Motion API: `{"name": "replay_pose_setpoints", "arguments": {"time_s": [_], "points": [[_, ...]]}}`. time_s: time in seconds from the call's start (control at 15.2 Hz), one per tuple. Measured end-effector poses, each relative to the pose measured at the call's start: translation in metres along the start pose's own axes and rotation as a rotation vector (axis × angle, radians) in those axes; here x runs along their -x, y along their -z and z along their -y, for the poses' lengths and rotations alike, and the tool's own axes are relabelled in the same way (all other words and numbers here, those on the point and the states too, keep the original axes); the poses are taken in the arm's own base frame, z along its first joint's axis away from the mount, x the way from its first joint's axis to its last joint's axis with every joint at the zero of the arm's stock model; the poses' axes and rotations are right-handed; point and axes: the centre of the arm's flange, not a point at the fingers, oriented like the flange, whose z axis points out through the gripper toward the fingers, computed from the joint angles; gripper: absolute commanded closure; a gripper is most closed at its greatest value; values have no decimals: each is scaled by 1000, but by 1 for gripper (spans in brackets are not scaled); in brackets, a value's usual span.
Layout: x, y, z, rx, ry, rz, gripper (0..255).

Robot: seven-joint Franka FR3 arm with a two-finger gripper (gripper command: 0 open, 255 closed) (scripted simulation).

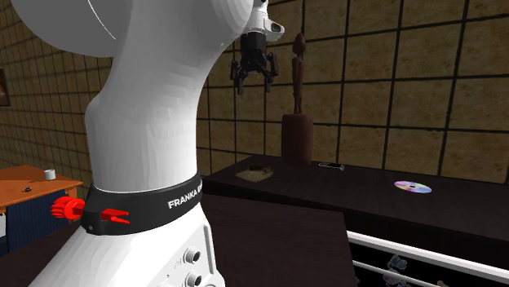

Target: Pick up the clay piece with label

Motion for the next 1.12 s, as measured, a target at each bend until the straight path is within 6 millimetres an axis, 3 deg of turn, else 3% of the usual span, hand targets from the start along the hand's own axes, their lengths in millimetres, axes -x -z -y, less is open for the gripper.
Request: {"name": "replay_pose_setpoints", "arguments": {"time_s": [1.12], "points": [[-165,-153,43,-51,-151,32,0]]}}
